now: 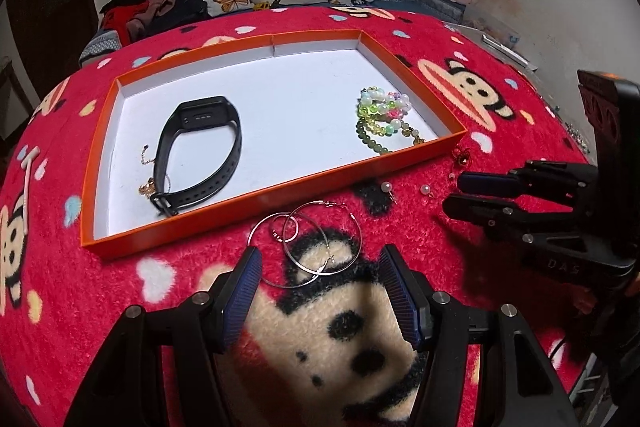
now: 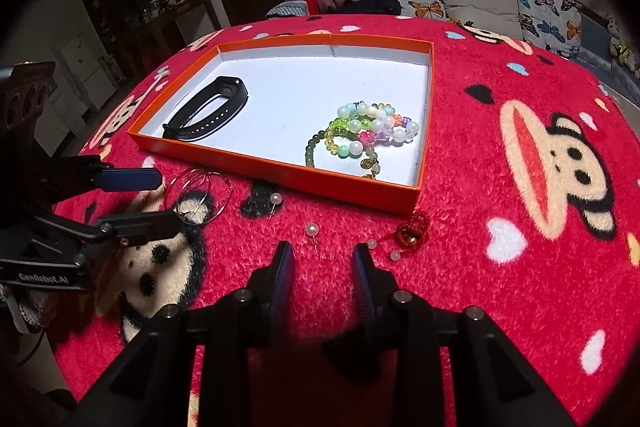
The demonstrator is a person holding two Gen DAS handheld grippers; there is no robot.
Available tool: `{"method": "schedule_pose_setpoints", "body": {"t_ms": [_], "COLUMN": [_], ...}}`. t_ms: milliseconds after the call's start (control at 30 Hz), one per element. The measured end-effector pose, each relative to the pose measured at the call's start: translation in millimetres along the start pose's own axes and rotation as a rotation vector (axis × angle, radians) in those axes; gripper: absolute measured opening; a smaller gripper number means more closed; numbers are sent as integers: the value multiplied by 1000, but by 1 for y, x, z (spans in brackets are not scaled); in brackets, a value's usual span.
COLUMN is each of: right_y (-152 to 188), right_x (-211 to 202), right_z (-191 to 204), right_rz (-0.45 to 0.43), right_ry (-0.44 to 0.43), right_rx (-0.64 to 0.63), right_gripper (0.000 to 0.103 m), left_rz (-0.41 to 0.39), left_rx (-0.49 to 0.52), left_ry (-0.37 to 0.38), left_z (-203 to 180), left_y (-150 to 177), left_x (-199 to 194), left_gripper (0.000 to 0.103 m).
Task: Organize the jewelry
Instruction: 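Move the open left gripper down onto the silver hoop earrings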
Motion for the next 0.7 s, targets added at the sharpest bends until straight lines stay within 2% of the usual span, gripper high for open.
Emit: {"method": "schedule_pose_setpoints", "body": {"t_ms": [300, 700], "right_y": [-2, 1], "right_x": [0, 2], "right_z": [-4, -8], "right_rz": [-10, -14], "right_ry": [-22, -47], "right_rx": [22, 59], "right_gripper": [37, 38], "left_rz": [25, 22], "left_rx": [-12, 48], "left_ry": [17, -42], "left_z": [-4, -11], "left_y": [3, 4], "left_x": [13, 26], "left_gripper": [64, 64]}}
Point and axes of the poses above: each gripper's, at about its wrist camera, not at the fingertips, and x roughly the way its jaws point, z to its left, y to its underside, the point moved 6 cm from there along x, roughly the way its jaws point, and after that the axes turned 14 degrees about -z, right-handed, at the moved point
